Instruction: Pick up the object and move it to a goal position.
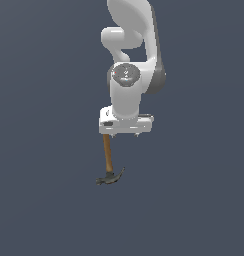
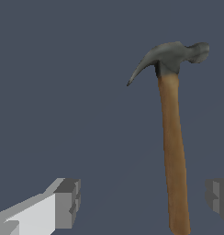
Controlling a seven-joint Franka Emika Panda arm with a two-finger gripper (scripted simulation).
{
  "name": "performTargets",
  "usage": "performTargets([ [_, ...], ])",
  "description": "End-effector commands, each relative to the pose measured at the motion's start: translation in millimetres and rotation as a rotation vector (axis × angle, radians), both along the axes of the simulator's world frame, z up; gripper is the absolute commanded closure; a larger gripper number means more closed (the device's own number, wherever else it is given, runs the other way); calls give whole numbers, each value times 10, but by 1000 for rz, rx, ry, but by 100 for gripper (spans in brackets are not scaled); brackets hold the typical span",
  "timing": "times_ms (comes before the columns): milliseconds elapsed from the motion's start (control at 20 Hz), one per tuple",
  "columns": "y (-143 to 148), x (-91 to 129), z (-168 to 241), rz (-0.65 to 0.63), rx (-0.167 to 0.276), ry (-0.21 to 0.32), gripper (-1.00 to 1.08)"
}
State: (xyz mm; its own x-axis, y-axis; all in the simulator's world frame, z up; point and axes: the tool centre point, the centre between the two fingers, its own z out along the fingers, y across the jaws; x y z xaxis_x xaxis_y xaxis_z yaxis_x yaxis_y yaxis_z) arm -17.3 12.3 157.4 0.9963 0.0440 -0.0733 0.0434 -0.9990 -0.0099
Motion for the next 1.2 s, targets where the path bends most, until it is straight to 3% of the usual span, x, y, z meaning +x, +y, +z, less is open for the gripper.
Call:
performTargets([
  [0,0,0,0,0,0,0,-92],
  [600,107,23,145,-16,28,-2,-92],
  [1150,-144,42,-214,-22,19,-26,-92],
])
